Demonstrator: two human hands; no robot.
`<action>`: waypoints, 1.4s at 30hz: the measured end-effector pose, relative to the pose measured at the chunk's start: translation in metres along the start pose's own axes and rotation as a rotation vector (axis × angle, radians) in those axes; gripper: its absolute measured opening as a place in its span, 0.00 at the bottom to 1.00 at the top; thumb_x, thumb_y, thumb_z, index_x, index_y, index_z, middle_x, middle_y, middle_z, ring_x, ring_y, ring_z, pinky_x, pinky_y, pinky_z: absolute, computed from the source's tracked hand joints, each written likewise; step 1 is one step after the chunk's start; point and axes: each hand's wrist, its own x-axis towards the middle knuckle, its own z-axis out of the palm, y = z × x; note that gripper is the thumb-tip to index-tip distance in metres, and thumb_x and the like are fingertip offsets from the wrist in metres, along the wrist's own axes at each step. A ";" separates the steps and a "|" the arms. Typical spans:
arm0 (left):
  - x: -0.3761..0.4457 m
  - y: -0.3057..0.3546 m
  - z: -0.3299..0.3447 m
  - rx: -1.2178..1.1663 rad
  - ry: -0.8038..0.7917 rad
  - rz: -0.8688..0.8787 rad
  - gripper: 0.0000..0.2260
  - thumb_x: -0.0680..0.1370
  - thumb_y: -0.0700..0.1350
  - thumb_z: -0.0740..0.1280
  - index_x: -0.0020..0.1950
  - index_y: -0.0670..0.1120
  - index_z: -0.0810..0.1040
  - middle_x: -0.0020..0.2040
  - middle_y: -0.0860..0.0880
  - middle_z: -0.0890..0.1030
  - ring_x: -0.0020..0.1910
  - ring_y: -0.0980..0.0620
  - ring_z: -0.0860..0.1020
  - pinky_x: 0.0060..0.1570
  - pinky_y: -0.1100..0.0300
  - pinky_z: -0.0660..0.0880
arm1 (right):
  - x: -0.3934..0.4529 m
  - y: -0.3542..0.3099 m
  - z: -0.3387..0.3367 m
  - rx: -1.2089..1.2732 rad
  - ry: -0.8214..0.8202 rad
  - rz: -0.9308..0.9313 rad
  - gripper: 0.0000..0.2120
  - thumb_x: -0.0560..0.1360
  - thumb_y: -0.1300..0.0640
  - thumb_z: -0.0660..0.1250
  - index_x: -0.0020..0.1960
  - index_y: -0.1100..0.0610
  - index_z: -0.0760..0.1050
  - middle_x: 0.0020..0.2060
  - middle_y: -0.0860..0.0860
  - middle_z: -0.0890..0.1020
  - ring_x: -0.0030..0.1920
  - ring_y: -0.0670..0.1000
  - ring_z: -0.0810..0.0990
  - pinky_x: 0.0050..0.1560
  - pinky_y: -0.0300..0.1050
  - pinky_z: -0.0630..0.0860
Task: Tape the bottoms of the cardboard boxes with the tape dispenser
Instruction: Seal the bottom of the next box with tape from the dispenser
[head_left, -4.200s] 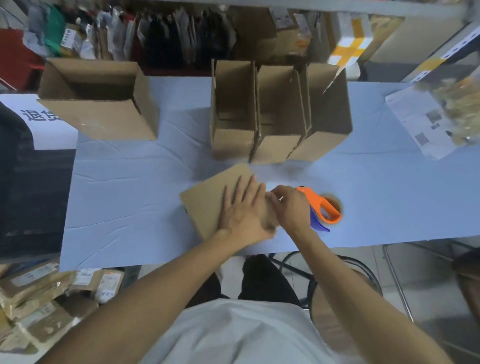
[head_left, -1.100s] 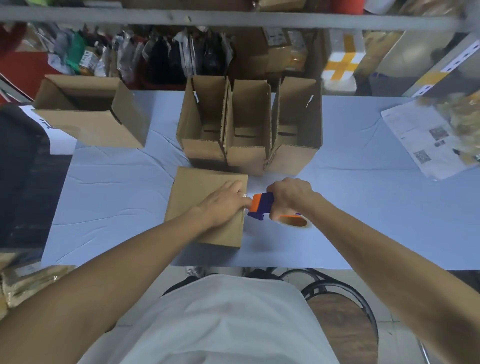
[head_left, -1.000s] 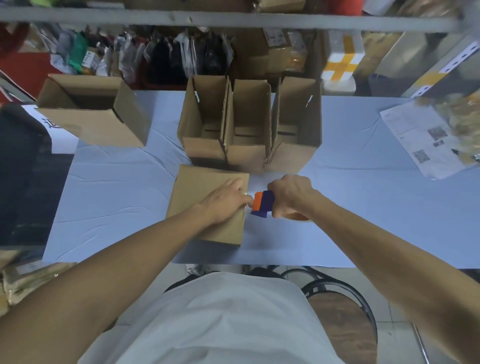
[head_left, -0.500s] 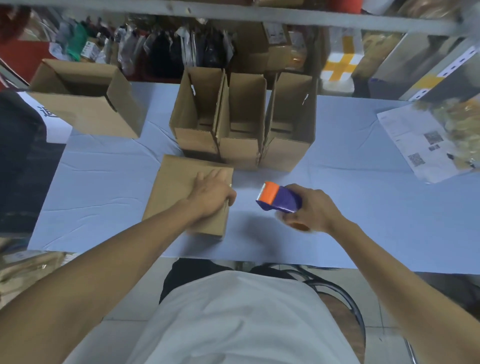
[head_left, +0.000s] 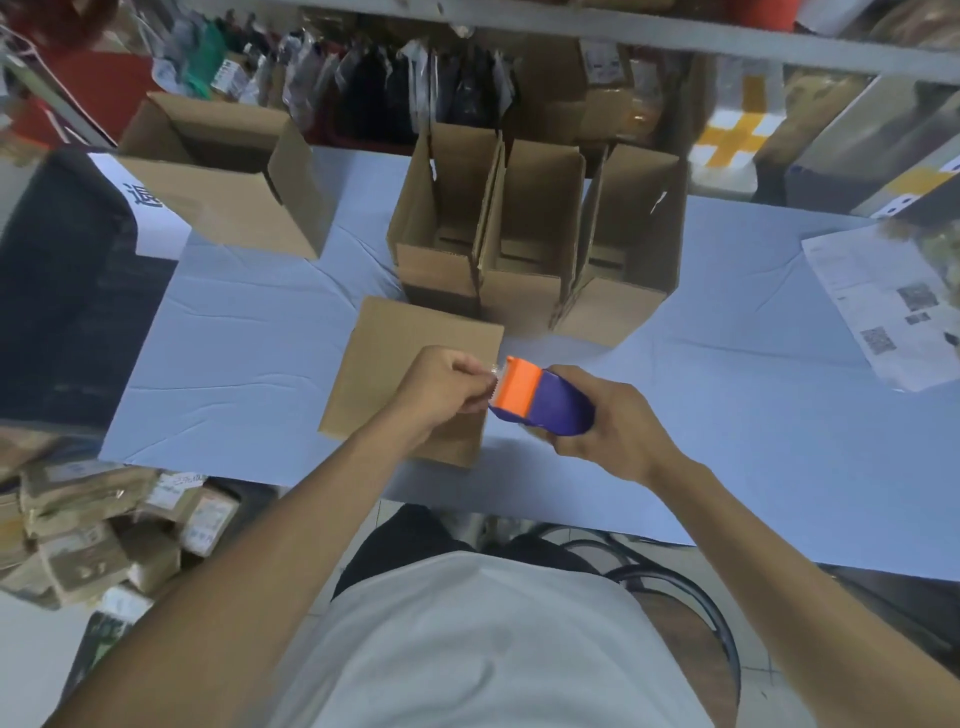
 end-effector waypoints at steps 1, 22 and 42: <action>-0.001 -0.001 -0.006 0.052 0.024 0.011 0.03 0.75 0.35 0.71 0.42 0.39 0.81 0.35 0.44 0.81 0.31 0.54 0.80 0.37 0.60 0.79 | 0.001 -0.004 0.002 -0.023 -0.025 -0.010 0.31 0.66 0.47 0.78 0.64 0.39 0.68 0.47 0.39 0.80 0.43 0.45 0.79 0.43 0.36 0.76; 0.023 -0.015 -0.051 0.776 0.131 0.097 0.07 0.71 0.47 0.75 0.36 0.45 0.84 0.36 0.47 0.84 0.40 0.47 0.81 0.43 0.57 0.78 | -0.005 0.039 0.005 -0.336 -0.166 0.232 0.28 0.64 0.47 0.74 0.62 0.41 0.69 0.44 0.42 0.81 0.41 0.50 0.80 0.44 0.47 0.79; 0.022 -0.014 -0.013 1.137 -0.316 0.334 0.12 0.77 0.52 0.62 0.52 0.45 0.68 0.52 0.47 0.68 0.52 0.41 0.68 0.49 0.51 0.65 | 0.030 0.001 0.037 -0.528 -0.409 0.444 0.15 0.62 0.45 0.70 0.45 0.48 0.72 0.36 0.47 0.77 0.37 0.52 0.76 0.33 0.41 0.68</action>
